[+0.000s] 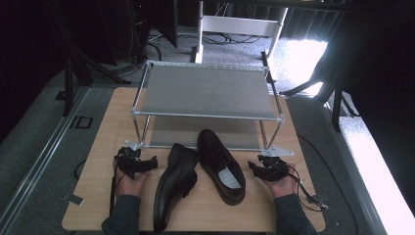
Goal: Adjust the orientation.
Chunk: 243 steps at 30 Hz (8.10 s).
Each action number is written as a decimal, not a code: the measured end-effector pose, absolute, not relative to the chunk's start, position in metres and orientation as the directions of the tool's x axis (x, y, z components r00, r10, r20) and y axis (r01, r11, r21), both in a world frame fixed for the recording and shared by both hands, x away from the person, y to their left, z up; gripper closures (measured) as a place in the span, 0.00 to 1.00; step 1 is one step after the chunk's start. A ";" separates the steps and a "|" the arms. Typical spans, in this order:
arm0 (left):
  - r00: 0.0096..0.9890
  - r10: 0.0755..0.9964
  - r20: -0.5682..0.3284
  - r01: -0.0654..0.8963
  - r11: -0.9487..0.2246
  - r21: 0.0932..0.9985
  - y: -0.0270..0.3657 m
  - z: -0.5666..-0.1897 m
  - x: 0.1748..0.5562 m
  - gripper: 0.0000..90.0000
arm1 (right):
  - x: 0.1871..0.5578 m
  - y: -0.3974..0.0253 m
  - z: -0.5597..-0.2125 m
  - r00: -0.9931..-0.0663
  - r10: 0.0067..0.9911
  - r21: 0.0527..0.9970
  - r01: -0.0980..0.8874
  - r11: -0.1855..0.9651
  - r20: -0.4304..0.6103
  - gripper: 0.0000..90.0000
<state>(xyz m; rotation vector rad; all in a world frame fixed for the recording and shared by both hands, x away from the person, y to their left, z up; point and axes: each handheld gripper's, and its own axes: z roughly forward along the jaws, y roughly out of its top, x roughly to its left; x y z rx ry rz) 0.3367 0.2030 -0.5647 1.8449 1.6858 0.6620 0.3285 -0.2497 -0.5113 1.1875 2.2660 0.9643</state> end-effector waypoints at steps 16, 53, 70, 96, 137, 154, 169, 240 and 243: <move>0.094 0.996 -0.006 0.726 -0.064 0.685 0.203 -0.565 0.337 0.02 | 0.306 -0.226 -0.479 -0.647 0.763 0.777 0.488 0.398 0.016 0.51; 0.094 0.996 -0.007 0.725 -0.064 0.686 0.202 -0.565 0.337 0.02 | 0.321 -0.189 -0.482 -0.678 0.731 0.699 0.489 0.522 -0.072 0.86; 0.104 0.995 -0.006 0.692 -0.067 0.719 0.203 -0.563 0.331 0.23 | 0.283 -0.232 -0.479 -0.687 0.725 0.684 0.505 0.527 -0.051 0.89; 0.473 0.871 -0.133 0.573 -0.190 0.797 0.159 -0.462 0.264 0.64 | 0.282 -0.233 -0.482 -0.740 0.672 0.692 0.487 0.533 0.003 0.64; 0.489 0.871 -0.051 0.609 -0.298 0.735 0.187 -0.473 0.253 0.94 | 0.282 -0.230 -0.487 -0.749 0.662 0.678 0.481 0.556 -0.011 0.62; 0.278 0.922 -0.270 0.751 -0.033 0.659 0.255 -0.515 0.264 0.79 | 0.283 -0.231 -0.489 -0.752 0.660 0.668 0.487 0.562 -0.006 0.65; 0.368 0.903 -0.220 0.647 -0.079 0.759 0.238 -0.481 0.300 0.76 | 0.287 -0.234 -0.491 -0.742 0.670 0.659 0.504 0.558 0.000 0.75; 0.531 0.847 0.023 0.463 -0.313 0.829 0.174 -0.451 0.273 0.46 | 0.273 -0.245 -0.460 -0.909 0.405 0.731 0.339 0.593 0.093 0.61; 0.480 0.877 0.008 0.500 -0.281 0.819 0.189 -0.465 0.254 0.42 | 0.273 -0.249 -0.456 -0.900 0.426 0.754 0.341 0.561 0.090 0.60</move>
